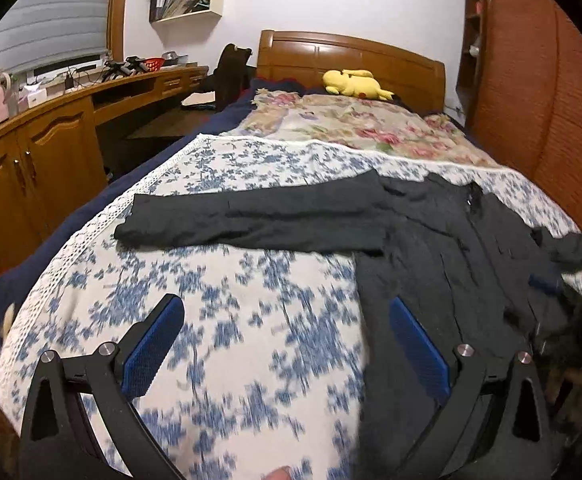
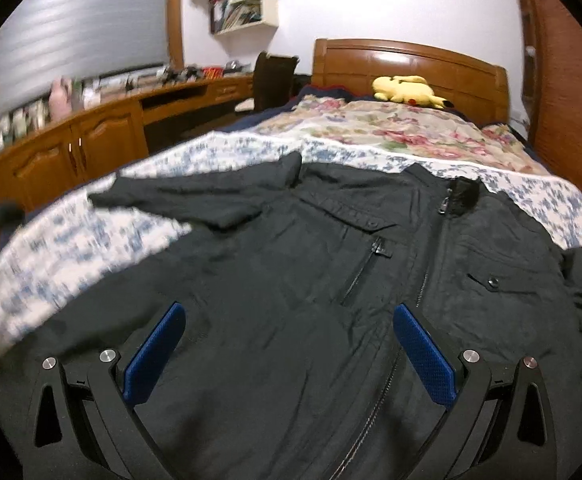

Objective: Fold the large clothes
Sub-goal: 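Grasp the jacket sleeve nearest the left tool and lift it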

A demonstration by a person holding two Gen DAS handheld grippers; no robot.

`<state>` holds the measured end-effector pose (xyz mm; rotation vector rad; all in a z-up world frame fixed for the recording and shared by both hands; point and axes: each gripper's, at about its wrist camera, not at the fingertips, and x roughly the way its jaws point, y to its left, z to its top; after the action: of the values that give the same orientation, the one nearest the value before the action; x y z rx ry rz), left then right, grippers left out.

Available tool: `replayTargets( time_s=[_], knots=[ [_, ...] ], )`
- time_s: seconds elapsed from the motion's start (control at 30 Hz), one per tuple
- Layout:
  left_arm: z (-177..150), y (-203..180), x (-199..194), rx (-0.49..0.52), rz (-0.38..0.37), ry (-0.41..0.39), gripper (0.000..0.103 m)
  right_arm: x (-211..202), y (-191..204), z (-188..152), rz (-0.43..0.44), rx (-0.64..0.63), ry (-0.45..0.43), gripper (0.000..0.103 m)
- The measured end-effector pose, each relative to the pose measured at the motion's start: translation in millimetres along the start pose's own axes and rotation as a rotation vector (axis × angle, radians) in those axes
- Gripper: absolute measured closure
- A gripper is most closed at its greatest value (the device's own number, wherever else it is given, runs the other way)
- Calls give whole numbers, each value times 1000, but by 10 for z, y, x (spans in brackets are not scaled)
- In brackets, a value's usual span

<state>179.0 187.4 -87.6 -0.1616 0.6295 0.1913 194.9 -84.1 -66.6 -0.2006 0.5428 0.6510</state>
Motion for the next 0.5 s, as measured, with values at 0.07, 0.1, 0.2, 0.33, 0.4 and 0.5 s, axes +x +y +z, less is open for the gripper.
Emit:
replayTargets(
  time_s=[0.07,0.1,0.2,0.33,0.4,0.5],
  knots=[
    [78,72,154,-21,-13,8,2,89,-23,-43,20,3,47,0],
    [119,116,243,-37,-26,18,4,106,-41,-59,24,7,64,0],
    [254,272,575,-94,-60,54,9,45,-107,-75,38,31,70,0],
    [395,451,997,-154,-91,109,21,51,-124,-69,39,42,82,0],
    [448,526,1185,-172,-75,125,23,83,-162,-19,31,38,86,0],
    [478,628,1431,-201,-58,155,28,99,-94,3,15,21,83,0]
  ],
)
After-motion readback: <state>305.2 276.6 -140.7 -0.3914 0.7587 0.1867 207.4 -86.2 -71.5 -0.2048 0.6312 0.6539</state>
